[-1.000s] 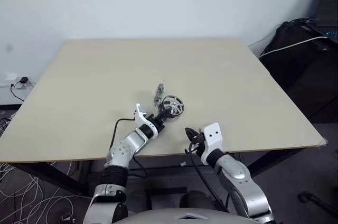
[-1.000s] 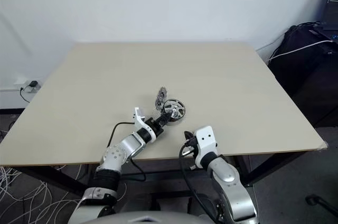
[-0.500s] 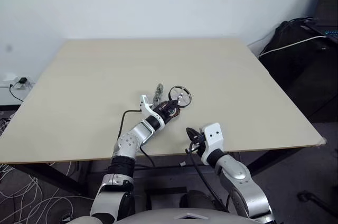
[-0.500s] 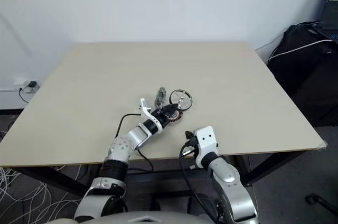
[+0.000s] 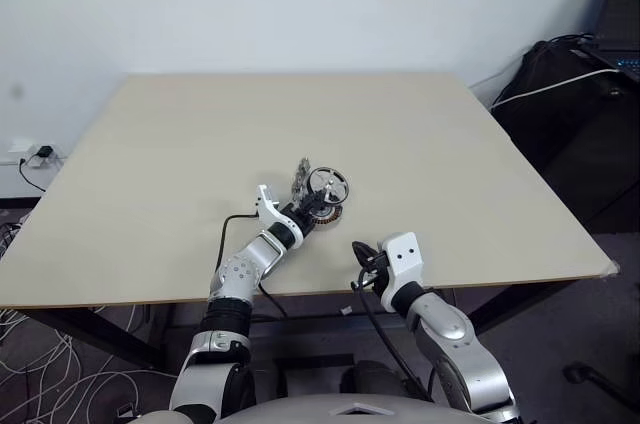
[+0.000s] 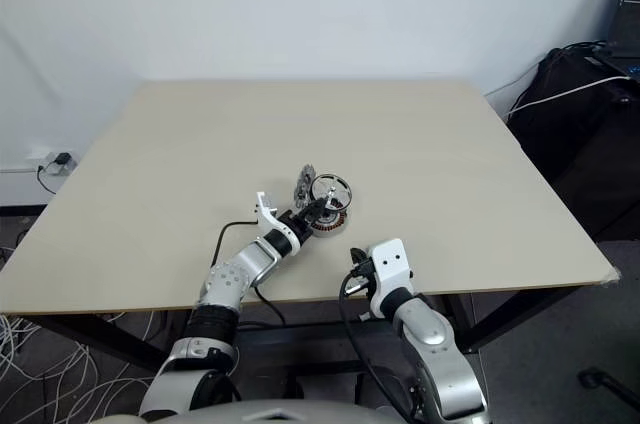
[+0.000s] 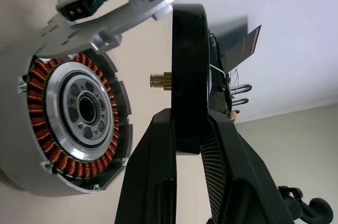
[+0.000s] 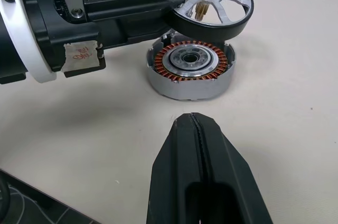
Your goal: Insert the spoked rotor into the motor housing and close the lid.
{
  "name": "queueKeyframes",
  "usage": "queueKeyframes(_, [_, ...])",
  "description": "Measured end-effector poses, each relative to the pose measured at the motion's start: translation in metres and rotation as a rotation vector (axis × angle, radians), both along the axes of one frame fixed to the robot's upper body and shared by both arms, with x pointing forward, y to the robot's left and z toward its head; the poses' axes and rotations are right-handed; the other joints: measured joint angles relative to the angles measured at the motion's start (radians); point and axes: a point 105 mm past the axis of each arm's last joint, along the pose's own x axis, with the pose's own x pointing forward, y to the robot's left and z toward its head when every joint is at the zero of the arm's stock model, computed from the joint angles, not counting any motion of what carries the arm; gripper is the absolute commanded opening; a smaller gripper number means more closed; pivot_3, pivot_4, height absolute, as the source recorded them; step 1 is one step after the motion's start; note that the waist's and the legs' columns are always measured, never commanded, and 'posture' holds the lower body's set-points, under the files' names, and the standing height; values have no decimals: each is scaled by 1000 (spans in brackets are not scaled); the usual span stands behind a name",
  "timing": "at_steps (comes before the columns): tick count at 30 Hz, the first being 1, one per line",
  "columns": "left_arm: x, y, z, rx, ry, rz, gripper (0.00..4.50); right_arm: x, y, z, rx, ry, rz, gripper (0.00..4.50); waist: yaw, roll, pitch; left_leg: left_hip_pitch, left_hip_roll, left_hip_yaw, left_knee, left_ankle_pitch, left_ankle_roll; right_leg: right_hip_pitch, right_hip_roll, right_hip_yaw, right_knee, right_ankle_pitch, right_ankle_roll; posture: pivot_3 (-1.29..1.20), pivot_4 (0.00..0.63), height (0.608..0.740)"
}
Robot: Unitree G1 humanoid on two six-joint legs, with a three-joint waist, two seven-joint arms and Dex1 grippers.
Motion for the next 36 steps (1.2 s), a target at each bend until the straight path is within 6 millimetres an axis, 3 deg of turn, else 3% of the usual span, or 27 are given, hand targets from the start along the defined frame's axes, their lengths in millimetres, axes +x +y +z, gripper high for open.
queueKeyframes(34, [-4,-1,-20,52,63,-13,383,0,0,0,0,-1,-4,0,0,0,0,0,0,0,0,0,0,0,0,0,0,0,0,0,0,740])
queueKeyframes(36, [-4,-1,-20,51,64,-13,1111,0,0,0,0,-1,-5,0,0,0,0,0,0,0,0,0,0,0,0,0,0,0,0,0,0,740])
